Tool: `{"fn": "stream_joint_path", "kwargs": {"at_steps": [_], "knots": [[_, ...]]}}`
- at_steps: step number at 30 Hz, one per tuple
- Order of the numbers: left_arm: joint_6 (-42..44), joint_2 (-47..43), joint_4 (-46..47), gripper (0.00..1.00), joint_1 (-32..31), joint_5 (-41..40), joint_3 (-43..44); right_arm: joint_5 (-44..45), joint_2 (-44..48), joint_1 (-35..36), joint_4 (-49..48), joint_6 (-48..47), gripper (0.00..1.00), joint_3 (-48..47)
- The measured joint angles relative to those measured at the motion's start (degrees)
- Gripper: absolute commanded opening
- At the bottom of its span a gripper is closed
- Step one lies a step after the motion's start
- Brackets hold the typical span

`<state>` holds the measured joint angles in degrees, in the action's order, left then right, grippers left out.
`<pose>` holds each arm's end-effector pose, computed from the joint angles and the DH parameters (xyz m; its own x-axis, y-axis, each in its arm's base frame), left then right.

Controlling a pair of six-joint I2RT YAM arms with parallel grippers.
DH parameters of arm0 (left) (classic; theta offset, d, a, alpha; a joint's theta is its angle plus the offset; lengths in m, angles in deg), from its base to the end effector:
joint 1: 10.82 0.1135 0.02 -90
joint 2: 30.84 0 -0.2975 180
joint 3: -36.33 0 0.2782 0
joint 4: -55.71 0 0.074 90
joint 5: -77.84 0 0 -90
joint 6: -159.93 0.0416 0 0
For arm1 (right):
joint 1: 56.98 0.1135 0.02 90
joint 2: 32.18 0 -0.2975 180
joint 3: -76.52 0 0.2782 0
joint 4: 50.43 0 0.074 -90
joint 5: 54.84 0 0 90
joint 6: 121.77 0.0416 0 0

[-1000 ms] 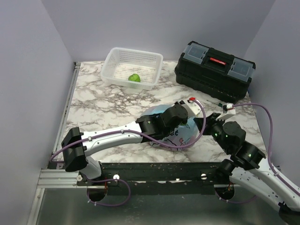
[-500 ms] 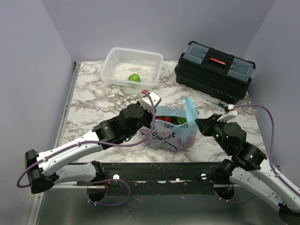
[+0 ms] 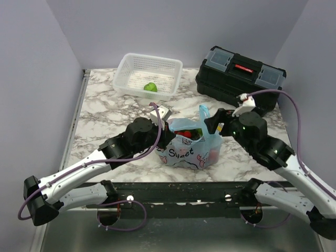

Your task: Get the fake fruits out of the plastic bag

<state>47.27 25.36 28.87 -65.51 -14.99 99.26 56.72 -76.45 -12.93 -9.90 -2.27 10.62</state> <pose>0.1400 -0.1941 0.3536 -0.4871 0.0219 -0.8731 0.6508 0.6757 -0.3461 0.1344 0.1087 0.3872 -0.3980 0.2522 -0.8820 -0.2307 0.9031 0.3623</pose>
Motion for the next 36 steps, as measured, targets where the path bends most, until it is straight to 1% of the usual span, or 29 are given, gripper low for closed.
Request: {"fn": "stream_joint_path", "kwargs": {"at_steps": [2, 8, 14, 16, 17, 19, 20, 23, 25, 30, 31, 36], "knots": [[-0.6, -0.5, 0.2, 0.00, 0.1, 0.5, -0.2, -0.3, -4.8, 0.0, 1.0, -0.9, 0.92, -3.3], [-2.1, -0.9, 0.9, 0.00, 0.4, 2.0, -0.9, -0.5, -17.0, 0.0, 2.9, -2.4, 0.92, -9.5], [-2.8, -0.8, 1.1, 0.00, 0.4, 2.9, -1.1, -1.3, -24.7, 0.0, 3.9, -3.9, 0.92, -15.5], [-2.9, -0.8, 1.1, 0.00, 0.6, 3.0, -1.1, -1.3, -25.8, 0.0, 4.2, -4.1, 0.86, -16.5], [-3.0, -0.8, 1.1, 0.00, 0.6, 3.1, -1.1, -1.2, -26.2, 0.0, 4.3, -4.2, 0.79, -16.9], [-3.0, -0.8, 1.1, 0.00, 0.7, 3.1, -1.1, -0.5, -26.3, 0.0, 4.8, -4.5, 0.45, -16.9], [-3.0, -0.8, 1.1, 0.00, 0.7, 3.1, -1.1, 0.0, -26.3, 0.0, 5.0, -4.8, 0.31, -16.9], [-3.0, -0.8, 1.0, 0.00, 0.9, 3.1, -1.1, 0.8, -25.0, 0.0, 4.8, -5.8, 0.20, -16.3], [-2.9, -0.8, 0.9, 0.00, 1.2, 2.6, -1.1, 1.5, -22.6, 0.0, 4.4, -6.2, 0.18, -14.9], [-3.0, -2.6, -0.8, 0.00, 4.0, 1.1, -1.1, 4.7, -14.1, 0.0, 3.2, -7.7, 0.02, -11.5], [-3.2, -3.4, -1.4, 0.00, 5.4, 1.0, -0.9, 5.5, -12.7, 0.0, 3.0, -7.8, 0.01, -11.2], [-5.2, -6.0, -2.1, 0.00, 12.7, 2.2, 1.0, 10.2, -8.5, 0.0, 2.5, -8.7, 0.01, -9.8]]}}
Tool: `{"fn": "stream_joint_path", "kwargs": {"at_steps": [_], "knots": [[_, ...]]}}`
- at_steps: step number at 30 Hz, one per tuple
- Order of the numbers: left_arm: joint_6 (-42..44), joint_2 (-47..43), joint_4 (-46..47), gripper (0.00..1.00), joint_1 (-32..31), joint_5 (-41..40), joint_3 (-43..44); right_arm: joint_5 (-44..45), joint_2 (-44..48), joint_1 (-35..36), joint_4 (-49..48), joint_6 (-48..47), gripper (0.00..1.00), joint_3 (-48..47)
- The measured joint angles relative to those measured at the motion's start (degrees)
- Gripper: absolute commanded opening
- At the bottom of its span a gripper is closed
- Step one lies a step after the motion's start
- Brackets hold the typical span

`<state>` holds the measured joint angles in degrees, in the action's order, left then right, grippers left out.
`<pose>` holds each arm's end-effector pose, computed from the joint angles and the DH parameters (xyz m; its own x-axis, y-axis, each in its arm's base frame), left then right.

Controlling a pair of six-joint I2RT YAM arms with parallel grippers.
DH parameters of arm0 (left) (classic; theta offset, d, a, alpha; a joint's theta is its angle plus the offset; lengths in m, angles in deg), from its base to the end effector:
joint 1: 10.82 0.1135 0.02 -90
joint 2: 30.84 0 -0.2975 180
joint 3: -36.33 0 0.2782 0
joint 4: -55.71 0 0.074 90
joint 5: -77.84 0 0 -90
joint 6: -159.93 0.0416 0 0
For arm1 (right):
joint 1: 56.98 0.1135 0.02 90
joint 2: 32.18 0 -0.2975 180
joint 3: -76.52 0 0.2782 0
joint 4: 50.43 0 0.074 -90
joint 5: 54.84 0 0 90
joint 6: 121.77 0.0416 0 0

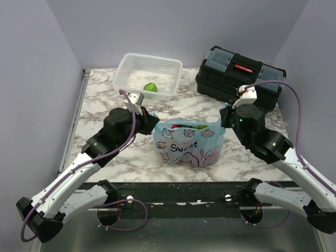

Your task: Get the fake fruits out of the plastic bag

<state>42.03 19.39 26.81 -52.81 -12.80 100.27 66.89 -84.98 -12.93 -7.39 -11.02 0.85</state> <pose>0.1575 -0.1412 0.3778 -0.4814 -0.1962 -0.8543 0.4930 0.7452 -0.4490 0.1583 0.1227 0.4209 -0.3156 0.1140 -0.9420 -0.1334 0.9776 0.1630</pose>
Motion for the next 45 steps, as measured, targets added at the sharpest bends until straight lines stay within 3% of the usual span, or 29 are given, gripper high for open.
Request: {"fn": "stream_joint_path", "kwargs": {"at_steps": [7, 15, 20, 27, 32, 38, 45], "knots": [[-4.2, 1.6, -0.7, 0.00, 11.4, 7.7, 6.4, 7.4, -0.8, 0.0, -0.2, -0.9, 0.01, 1.2], [-11.1, 15.6, -1.2, 0.00, 21.2, 18.8, 19.4, 9.6, -4.5, -3.4, -0.8, -4.3, 0.01, -5.1], [-14.1, 22.9, -1.0, 0.00, 23.3, 22.6, 27.6, 6.5, -3.0, -4.8, -1.0, -6.6, 0.01, -9.7], [-14.4, 27.1, -1.0, 0.00, 23.5, 26.2, 34.0, -11.6, 4.8, -5.1, -1.4, -10.1, 0.02, -10.0], [-11.5, 27.8, -2.7, 0.00, 23.7, 26.8, 34.1, -34.4, 7.1, -5.2, -0.9, -10.8, 0.05, -7.5], [-6.0, 25.9, -3.8, 0.00, 23.8, 25.7, 25.8, -58.4, 2.6, -5.2, -1.2, -9.1, 0.06, -2.1], [2.1, 21.3, -7.3, 0.00, 23.9, 18.1, 20.0, -73.3, -0.5, -5.1, -2.6, -5.1, 0.08, 9.1]]}}
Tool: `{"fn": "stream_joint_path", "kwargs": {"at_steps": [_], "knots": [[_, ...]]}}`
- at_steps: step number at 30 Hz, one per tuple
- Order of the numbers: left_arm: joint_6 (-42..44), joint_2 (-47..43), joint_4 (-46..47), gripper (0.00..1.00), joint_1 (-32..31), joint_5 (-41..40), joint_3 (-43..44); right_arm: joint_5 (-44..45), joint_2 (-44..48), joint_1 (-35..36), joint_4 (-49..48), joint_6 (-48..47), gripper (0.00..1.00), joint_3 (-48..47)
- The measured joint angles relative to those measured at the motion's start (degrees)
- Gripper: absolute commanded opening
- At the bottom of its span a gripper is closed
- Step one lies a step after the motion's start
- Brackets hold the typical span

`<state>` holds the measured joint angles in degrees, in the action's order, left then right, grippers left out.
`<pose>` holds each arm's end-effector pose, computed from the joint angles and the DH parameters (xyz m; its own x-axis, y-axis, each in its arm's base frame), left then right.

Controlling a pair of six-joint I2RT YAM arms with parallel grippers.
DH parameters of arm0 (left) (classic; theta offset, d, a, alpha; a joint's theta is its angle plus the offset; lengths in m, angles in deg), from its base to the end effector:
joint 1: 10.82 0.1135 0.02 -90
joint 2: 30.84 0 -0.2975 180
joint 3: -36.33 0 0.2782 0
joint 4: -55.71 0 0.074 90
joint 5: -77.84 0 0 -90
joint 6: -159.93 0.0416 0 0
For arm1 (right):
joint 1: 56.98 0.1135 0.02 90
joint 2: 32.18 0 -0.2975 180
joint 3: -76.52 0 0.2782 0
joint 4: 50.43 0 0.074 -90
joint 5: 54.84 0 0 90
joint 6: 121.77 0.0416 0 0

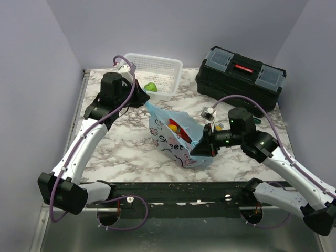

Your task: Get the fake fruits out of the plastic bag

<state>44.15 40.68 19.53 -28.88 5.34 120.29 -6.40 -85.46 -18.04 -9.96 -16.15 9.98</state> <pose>0.2827 -0.1053 0.4098 -0.5871 -0.2449 -0.7716 0.3354 0.7939 -0.5071 0.1432 0.1512 0.3677 -0.5927 -0.2199 -0.7748 -0.7991 0.2808 0.5316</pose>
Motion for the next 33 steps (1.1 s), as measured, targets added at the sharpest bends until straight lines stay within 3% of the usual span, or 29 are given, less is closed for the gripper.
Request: {"fn": "stream_joint_path", "kwargs": {"at_steps": [12, 19, 21, 28, 31, 33], "knots": [[4.7, -1.0, -1.5, 0.00, 0.4, -6.5, 0.0, -6.4, -5.9, 7.2, -9.5, 7.9, 0.11, 9.7], [5.9, -3.6, -2.6, 0.00, 0.4, -8.3, -0.8, -1.4, -16.6, 11.4, -1.9, 3.3, 0.13, 5.8], [6.2, -4.6, -2.7, 0.00, 0.4, -8.6, -1.0, -0.9, -17.3, 11.4, -1.2, 3.2, 0.20, 5.8], [6.4, -5.6, -2.4, 0.00, 0.5, -9.5, -1.7, 1.5, -15.5, 12.3, 0.8, 3.3, 0.67, 2.5], [6.4, -5.6, -2.0, 0.00, 0.5, -9.5, -1.8, 5.6, -14.1, 12.5, 2.4, 3.0, 0.80, -2.4], [6.3, -5.4, -1.9, 0.00, 0.5, -9.3, -1.8, 10.1, -12.9, 12.5, 3.5, 2.3, 0.82, -6.0]]}}
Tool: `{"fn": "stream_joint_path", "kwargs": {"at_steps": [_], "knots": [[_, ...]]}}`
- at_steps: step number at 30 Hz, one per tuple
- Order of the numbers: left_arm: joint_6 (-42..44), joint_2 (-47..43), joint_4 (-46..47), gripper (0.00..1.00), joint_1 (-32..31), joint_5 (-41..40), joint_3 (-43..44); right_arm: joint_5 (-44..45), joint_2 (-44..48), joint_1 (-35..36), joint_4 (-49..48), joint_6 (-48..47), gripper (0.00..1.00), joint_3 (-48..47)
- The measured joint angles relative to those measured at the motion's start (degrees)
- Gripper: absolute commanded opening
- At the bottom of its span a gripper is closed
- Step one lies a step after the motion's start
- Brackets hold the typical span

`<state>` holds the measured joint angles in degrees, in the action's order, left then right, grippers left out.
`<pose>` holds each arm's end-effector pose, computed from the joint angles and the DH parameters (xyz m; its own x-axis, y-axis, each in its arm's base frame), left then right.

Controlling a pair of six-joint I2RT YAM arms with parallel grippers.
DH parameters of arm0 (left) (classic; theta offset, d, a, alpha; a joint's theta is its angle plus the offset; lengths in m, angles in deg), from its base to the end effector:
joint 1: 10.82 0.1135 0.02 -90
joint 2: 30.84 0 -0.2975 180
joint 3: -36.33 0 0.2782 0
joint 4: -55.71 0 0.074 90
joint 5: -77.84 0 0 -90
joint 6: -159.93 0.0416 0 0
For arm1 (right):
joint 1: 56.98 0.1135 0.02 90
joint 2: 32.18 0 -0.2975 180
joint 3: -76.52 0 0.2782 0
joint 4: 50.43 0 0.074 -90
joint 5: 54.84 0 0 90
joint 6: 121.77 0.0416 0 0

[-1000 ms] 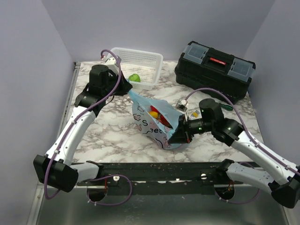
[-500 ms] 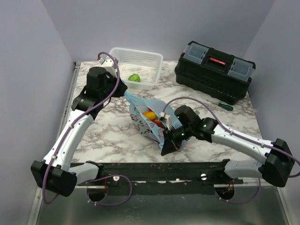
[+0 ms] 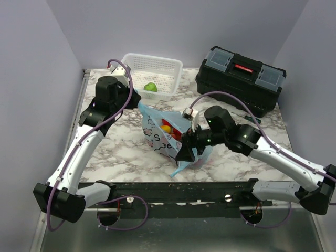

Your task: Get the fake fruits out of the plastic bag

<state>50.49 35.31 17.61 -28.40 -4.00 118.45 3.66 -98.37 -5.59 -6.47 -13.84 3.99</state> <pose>0.2593 -0.0883 0.4187 -0.4799 -0.1936 -0.8557 0.2806 0.8903 -0.3587 0.1472 0.2192 0.3496 -0.6470 -0.3896 -0.6554 -0.7624 0.3454 0.5473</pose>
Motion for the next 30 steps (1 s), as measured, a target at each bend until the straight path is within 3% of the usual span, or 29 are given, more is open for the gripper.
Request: {"fn": "stream_joint_path", "kwargs": {"at_steps": [9, 12, 14, 20, 24, 28, 30], "knots": [[-0.3, 0.2, 0.6, 0.00, 0.0, 0.5, -0.2, 29.1, 0.2, 0.0, 3.1, -2.1, 0.87, -12.9], [-0.3, 0.2, 1.0, 0.00, 0.0, 0.5, -0.4, 36.0, -4.4, 0.0, 2.9, -2.2, 0.76, -16.2], [-0.3, 0.2, 1.1, 0.00, 0.0, 0.5, -0.5, 38.0, -8.4, 0.0, 2.9, -2.6, 0.70, -18.0], [-0.7, 0.1, 1.6, 0.00, 0.0, 1.8, -0.7, 36.9, -19.7, 0.0, 2.6, -3.1, 0.66, -20.2], [-1.2, 0.1, 2.0, 0.00, 0.0, 2.8, -0.7, 38.8, -22.6, 0.0, 2.5, -2.9, 0.47, -18.7], [-1.8, 0.1, 2.4, 0.00, 0.0, 4.2, -0.8, 42.1, -22.2, 0.0, 1.4, -2.3, 0.10, -15.3], [-2.1, 0.1, 2.5, 0.00, -0.1, 4.7, -0.8, 43.0, -21.6, 0.0, 0.6, -1.7, 0.01, -13.6]]}}
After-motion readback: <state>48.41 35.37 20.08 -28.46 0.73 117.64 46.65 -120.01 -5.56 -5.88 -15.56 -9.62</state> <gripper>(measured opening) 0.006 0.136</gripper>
